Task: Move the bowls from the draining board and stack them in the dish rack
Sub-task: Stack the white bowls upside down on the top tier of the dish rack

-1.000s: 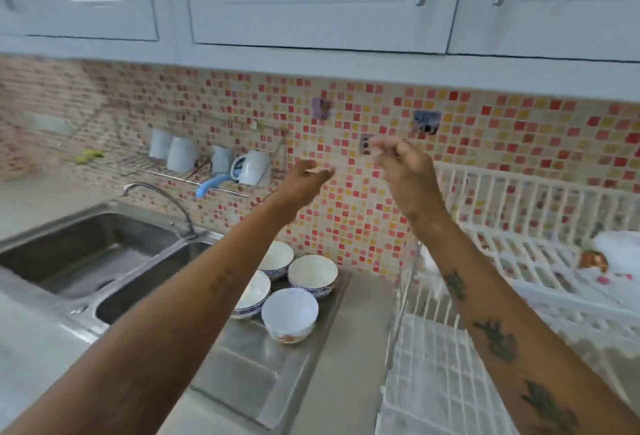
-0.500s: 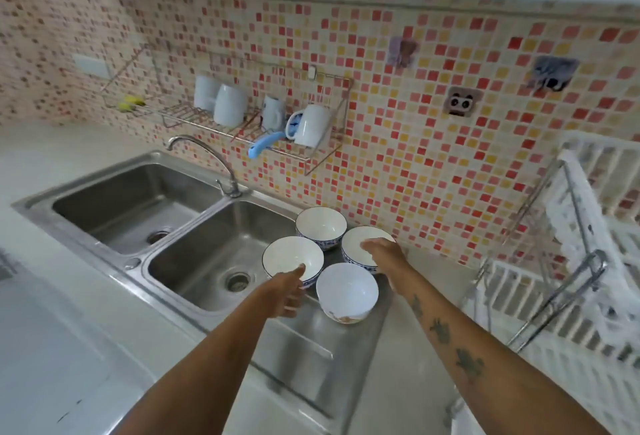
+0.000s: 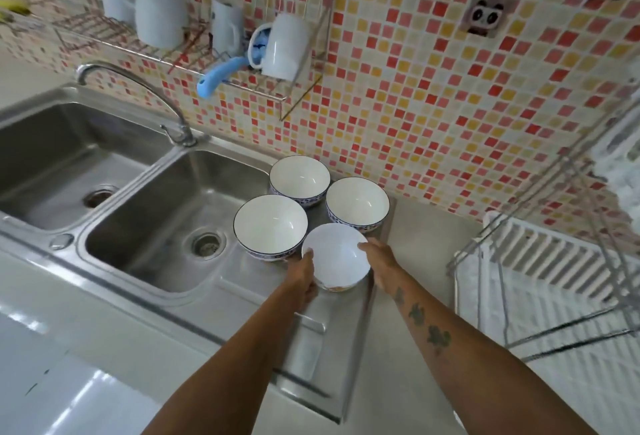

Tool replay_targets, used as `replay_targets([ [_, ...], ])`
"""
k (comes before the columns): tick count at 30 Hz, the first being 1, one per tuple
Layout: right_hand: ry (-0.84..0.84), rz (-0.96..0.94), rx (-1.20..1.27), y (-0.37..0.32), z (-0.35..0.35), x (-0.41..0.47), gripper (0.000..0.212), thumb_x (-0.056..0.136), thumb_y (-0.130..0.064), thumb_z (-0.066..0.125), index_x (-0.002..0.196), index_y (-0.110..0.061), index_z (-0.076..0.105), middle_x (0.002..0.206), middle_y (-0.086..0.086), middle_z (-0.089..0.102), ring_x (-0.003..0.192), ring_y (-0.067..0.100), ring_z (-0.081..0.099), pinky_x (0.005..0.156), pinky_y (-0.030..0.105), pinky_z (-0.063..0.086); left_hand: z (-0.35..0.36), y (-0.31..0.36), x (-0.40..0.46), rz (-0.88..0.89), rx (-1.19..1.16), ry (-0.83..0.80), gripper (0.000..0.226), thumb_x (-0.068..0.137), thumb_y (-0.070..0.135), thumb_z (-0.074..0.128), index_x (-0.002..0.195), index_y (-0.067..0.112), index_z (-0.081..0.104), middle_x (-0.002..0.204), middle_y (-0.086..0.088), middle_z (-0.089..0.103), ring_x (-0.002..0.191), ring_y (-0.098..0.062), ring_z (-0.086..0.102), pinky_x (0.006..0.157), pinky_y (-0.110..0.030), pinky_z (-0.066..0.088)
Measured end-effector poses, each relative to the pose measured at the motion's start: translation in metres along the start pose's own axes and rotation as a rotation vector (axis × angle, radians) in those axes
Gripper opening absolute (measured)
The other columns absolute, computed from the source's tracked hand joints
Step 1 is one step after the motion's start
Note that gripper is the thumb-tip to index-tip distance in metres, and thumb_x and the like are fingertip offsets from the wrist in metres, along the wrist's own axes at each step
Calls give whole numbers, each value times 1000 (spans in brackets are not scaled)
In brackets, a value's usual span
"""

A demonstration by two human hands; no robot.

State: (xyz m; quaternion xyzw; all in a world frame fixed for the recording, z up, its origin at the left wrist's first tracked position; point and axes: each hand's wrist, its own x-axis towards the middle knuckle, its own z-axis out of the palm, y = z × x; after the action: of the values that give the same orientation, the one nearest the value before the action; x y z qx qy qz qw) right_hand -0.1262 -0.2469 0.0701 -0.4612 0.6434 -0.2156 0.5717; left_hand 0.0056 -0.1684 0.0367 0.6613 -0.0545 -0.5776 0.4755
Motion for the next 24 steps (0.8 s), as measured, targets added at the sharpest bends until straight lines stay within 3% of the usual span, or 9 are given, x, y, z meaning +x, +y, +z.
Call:
replay_targets([
  [3, 24, -25, 14, -4, 7, -15, 40, 88, 2, 49, 125, -9, 60, 110, 10, 62, 95, 24, 54, 80, 30, 43, 7, -7, 8, 45, 16, 5, 39, 103, 35, 35, 135, 13, 41, 95, -18, 54, 58, -24, 50, 37, -17, 38],
  [6, 52, -27, 18, -1, 9, -14, 42, 88, 6, 46, 126, -6, 59, 109, 12, 60, 94, 23, 52, 77, 28, 42, 10, -13, 13, 77, 24, 7, 41, 104, 28, 33, 143, 14, 32, 130, -30, 50, 93, -37, 57, 32, -16, 41],
  [8, 62, -33, 20, -1, 10, -15, 42, 88, 7, 44, 126, -5, 58, 117, 16, 61, 93, 22, 52, 74, 27, 42, 8, -14, 13, 97, 23, 7, 41, 104, 27, 32, 143, 15, 31, 139, -31, 44, 96, -33, 48, 31, -16, 43],
  [12, 84, -30, 47, -1, 11, -17, 42, 88, 8, 44, 125, -3, 58, 122, 19, 61, 93, 22, 52, 73, 27, 43, 8, -13, 10, 97, -5, -11, 40, 103, 27, 32, 142, 19, 31, 139, -23, 47, 97, -33, 52, 50, -28, 48],
  [16, 79, -14, 61, -5, 6, -28, 40, 87, 7, 43, 121, -2, 61, 124, 21, 62, 93, 25, 54, 73, 30, 45, 4, -8, -26, 81, -80, -86, 41, 105, 33, 29, 144, 18, 29, 123, -22, 52, 78, -32, 58, 44, -28, 52],
  [18, 71, -7, 91, -12, 2, -37, 42, 88, 6, 42, 125, -2, 59, 123, 20, 61, 99, 31, 57, 81, 36, 48, 1, -2, -52, 54, -138, -171, 47, 104, 43, 28, 144, 20, 31, 116, -17, 55, 75, -31, 60, 61, -39, 56],
  [20, 41, -38, 132, -27, -3, -50, 44, 88, 4, 41, 128, -6, 59, 119, 16, 62, 98, 29, 57, 81, 36, 47, -4, 8, -72, 25, -219, -270, 56, 97, 60, 27, 139, 23, 38, 109, -14, 60, 85, -35, 60, 89, -53, 49],
  [21, 29, -73, 147, -39, -5, -58, 44, 89, 2, 41, 128, -9, 59, 119, 13, 62, 98, 28, 56, 82, 34, 47, -7, 19, -87, 8, -296, -314, 61, 93, 66, 27, 134, 23, 42, 106, -14, 59, 89, -37, 59, 95, -58, 44],
  [24, 34, -267, 126, -88, -15, -98, 40, 89, -3, 44, 123, -12, 63, 120, 7, 64, 104, 25, 57, 92, 38, 49, -8, 55, -129, 2, -520, -535, 77, 68, 71, 52, 126, 19, 47, 113, -21, 57, 99, -49, 54, 80, -68, 47],
])
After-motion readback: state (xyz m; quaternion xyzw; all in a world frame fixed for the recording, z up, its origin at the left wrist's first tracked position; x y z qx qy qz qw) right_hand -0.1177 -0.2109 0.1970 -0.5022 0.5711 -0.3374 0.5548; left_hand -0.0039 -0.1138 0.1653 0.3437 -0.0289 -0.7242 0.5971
